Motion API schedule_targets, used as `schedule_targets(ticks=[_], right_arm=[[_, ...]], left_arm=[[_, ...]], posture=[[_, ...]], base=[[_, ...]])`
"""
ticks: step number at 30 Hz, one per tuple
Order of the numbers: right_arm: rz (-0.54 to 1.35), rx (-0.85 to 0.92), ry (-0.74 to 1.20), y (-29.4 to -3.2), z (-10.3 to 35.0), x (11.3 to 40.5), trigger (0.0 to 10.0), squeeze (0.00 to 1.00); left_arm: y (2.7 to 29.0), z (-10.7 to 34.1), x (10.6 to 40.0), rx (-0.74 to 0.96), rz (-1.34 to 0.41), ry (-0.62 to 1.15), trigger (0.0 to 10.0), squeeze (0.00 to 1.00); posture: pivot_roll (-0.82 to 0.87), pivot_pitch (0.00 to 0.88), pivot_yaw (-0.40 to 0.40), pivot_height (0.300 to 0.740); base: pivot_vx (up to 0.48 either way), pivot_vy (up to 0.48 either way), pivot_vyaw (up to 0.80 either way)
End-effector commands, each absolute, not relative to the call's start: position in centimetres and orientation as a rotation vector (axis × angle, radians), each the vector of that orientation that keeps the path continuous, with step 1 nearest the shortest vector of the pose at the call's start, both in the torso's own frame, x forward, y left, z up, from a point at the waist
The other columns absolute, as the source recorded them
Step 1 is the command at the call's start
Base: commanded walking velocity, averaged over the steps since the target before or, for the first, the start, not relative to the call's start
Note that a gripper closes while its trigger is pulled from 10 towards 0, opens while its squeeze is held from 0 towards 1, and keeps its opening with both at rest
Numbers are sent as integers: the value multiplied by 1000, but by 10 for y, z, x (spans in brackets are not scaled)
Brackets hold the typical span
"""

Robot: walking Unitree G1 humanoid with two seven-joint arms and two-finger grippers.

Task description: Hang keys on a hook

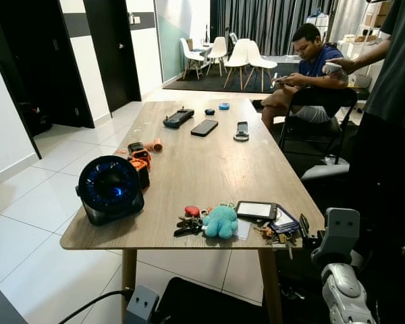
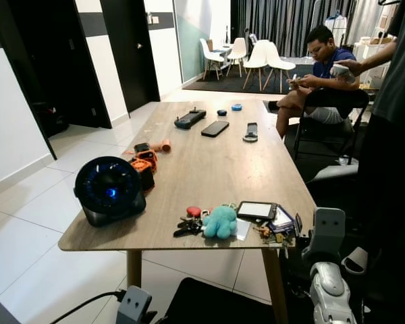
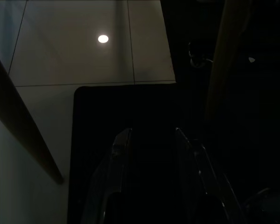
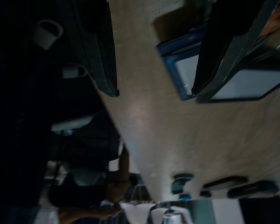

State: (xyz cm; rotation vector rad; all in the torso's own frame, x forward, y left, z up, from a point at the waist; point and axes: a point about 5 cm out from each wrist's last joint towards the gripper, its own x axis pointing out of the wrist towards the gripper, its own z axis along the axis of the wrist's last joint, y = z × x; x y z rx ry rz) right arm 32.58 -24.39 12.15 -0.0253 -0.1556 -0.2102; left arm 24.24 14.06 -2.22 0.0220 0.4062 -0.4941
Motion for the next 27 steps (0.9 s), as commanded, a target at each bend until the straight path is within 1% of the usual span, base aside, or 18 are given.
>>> schedule_targets(ticks=[1,3,11,12,13,14,15,17,18,27], right_arm=[[-201,-18,-129,-239,115,324,10000,0],[-170,-19,-108,-231,111,325,10000,0],[-123,8,-64,-219,103,327,10000,8],[-113,12,-55,-216,101,327,10000,741],[-113,12,-55,-216,101,327,10000,741],[-106,12,-48,-214,101,327,10000,839],[-105,3,-40,-212,100,327,10000,741],[-106,-5,-34,-211,99,327,10000,741],[-106,-11,-29,-211,99,327,10000,0],[-99,-35,8,-212,93,326,10000,0]], left_arm=[[145,-24,240,43,-497,421,10000,0],[144,-25,239,49,-500,424,10000,0],[145,-26,238,58,-504,427,10000,0],[145,-26,237,59,-502,429,10000,0],[145,-26,237,59,-502,429,10000,0],[146,-26,237,59,-500,430,10000,0],[146,-27,236,60,-499,431,10000,0],[147,-27,236,60,-499,432,10000,0],[147,-27,236,60,-499,432,10000,0],[144,-27,234,58,-503,431,10000,0]], posture=[[-3,62,65,740],[-5,66,67,740],[0,70,64,740],[1,71,63,740],[1,71,63,740],[1,71,62,740],[1,74,62,740],[1,74,62,740],[0,76,63,740],[-2,84,61,740]], base=[[0,0,0],[0,0,0],[0,0,0],[0,0,0],[0,0,0],[0,0,0],[0,0,0],[0,0,0],[0,0,0],[0,0,0]])
